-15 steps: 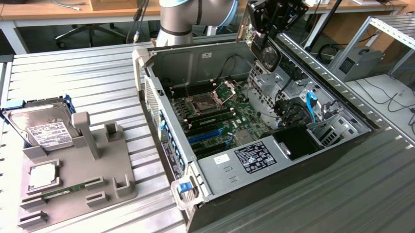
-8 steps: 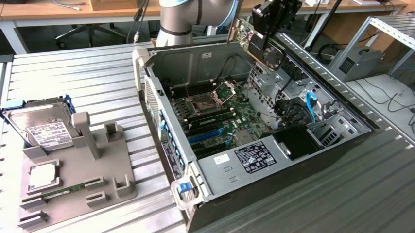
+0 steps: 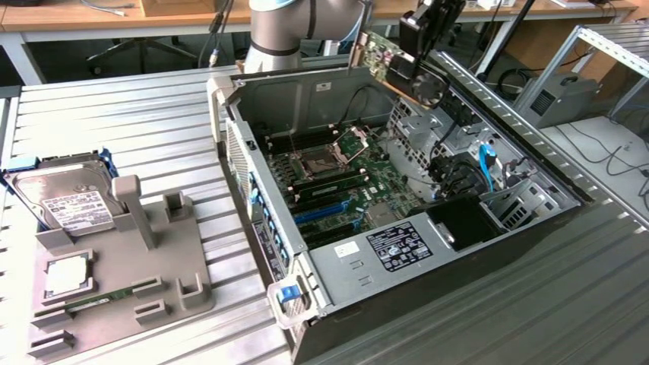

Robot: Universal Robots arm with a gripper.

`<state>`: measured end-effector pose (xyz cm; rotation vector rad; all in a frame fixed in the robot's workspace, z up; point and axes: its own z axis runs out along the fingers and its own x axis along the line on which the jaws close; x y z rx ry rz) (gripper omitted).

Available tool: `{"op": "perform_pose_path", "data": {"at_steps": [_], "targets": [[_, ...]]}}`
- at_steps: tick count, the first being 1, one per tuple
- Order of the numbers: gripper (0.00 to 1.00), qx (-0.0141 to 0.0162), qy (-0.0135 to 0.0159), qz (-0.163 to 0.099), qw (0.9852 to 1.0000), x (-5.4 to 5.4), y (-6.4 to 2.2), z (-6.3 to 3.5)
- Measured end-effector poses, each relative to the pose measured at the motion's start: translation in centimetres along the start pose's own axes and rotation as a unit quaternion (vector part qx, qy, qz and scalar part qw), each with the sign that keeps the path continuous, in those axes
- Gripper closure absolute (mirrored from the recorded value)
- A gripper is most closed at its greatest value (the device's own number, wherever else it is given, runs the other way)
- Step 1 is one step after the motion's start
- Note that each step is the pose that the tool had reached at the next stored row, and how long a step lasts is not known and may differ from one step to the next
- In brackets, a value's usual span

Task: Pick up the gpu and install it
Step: 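Insert the gpu into the slot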

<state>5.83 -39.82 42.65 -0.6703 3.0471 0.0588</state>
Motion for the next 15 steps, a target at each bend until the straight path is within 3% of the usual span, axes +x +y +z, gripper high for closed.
{"op": "perform_pose_path", "data": {"at_steps": [5,10,13,15], "targets": [[0.73,-0.0015,0.002,-0.059,0.9983,0.0,0.0,0.03],[0.73,-0.0028,0.0035,-0.106,0.9944,0.0,0.0,0.06],[0.73,-0.0036,0.0044,-0.133,0.9911,0.0,0.0,0.08],[0.73,-0.0046,0.0055,-0.167,0.9859,0.0,0.0,0.09]]}}
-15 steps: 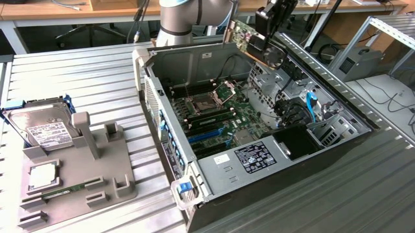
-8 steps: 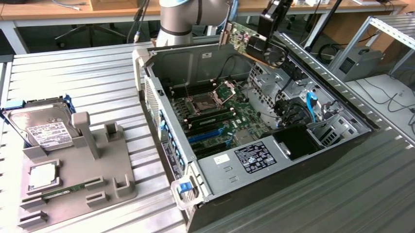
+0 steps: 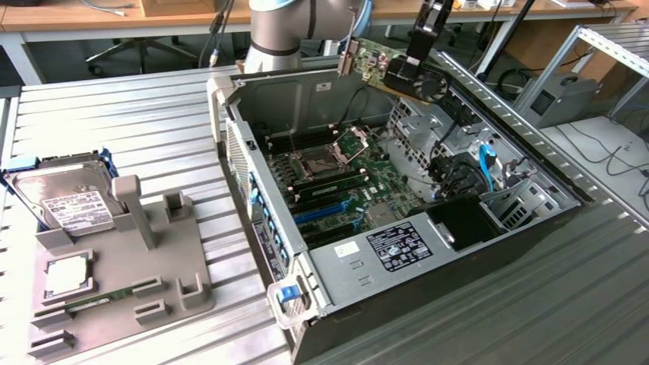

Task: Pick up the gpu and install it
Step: 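Insert the gpu into the slot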

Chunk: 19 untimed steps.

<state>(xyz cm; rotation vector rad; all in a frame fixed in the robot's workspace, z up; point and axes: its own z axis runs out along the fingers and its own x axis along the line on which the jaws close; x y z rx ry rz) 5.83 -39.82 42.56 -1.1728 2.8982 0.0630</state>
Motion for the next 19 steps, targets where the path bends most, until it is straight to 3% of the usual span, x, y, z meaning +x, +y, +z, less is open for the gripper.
{"op": "perform_pose_path", "data": {"at_steps": [4,9,11,16,19], "targets": [[0.73,-0.0011,0.0012,-0.039,0.9992,0.0,0.0,0.02],[0.73,-0.0026,0.0029,-0.092,0.9958,0.0,0.0,0.04],[0.73,-0.0035,0.0039,-0.121,0.9926,0.0,0.0,0.05],[0.73,-0.0047,0.0052,-0.165,0.9862,0.0,0.0,0.07],[0.73,-0.0055,0.0062,-0.194,0.9809,0.0,0.0,0.08]]}}
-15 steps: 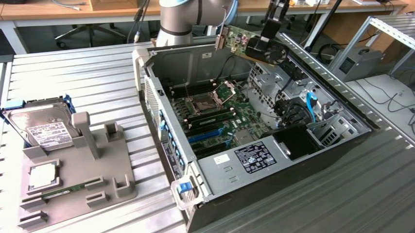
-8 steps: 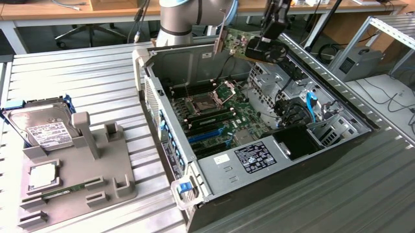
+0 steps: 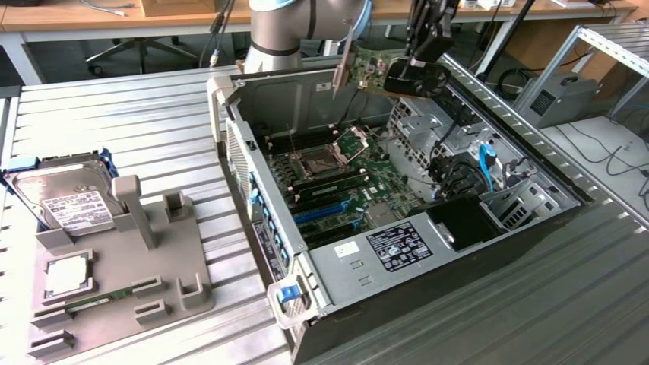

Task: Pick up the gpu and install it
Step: 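Insert the gpu into the slot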

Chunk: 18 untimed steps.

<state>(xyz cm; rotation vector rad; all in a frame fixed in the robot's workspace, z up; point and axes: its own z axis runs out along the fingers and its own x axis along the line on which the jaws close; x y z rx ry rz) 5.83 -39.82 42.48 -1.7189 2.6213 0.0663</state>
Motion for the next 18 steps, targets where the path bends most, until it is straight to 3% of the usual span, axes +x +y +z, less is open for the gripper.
{"op": "perform_pose_path", "data": {"at_steps": [3,8,14,18], "targets": [[0.73,-0.0008,0.0009,-0.028,0.9996,0.0,0.0,0.01],[0.73,-0.0025,0.0027,-0.087,0.9962,0.0,0.0,0.04],[0.73,-0.0041,0.0046,-0.145,0.9895,0.0,0.0,0.08],[0.73,-0.0052,0.0057,-0.181,0.9834,0.0,0.0,0.1]]}}
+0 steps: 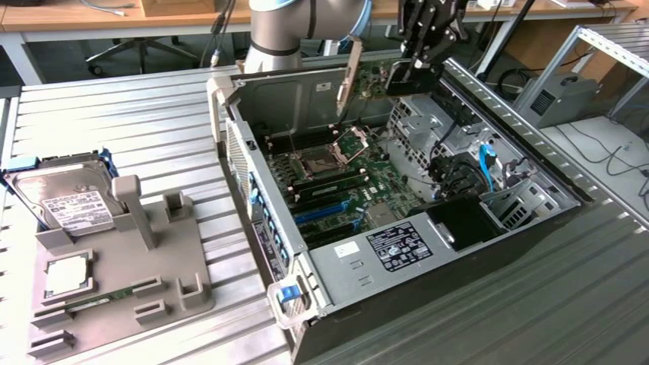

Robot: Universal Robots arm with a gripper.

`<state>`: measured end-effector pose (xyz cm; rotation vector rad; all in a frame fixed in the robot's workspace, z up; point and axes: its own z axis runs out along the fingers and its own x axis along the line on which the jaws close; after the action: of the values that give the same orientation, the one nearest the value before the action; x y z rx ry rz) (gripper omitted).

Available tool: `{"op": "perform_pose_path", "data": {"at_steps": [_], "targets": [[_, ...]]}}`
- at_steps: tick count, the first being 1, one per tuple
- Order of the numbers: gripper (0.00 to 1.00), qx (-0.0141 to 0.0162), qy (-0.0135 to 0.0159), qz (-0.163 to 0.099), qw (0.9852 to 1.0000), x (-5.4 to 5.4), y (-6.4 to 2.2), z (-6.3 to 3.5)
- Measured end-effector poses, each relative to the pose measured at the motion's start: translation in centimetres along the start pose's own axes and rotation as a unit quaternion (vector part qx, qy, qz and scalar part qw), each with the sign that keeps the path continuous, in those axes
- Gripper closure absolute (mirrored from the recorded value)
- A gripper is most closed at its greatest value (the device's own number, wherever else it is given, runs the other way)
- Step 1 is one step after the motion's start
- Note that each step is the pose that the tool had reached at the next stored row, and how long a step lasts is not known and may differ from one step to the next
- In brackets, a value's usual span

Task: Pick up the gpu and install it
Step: 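Insert the gpu into the slot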

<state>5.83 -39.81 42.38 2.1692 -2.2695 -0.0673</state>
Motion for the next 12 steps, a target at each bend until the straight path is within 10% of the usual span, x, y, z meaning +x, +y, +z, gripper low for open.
{"op": "perform_pose_path", "data": {"at_steps": [12], "targets": [[0.73,-0.0029,0.0035,-0.105,0.9945,-0.02,0.0,0.07]]}}
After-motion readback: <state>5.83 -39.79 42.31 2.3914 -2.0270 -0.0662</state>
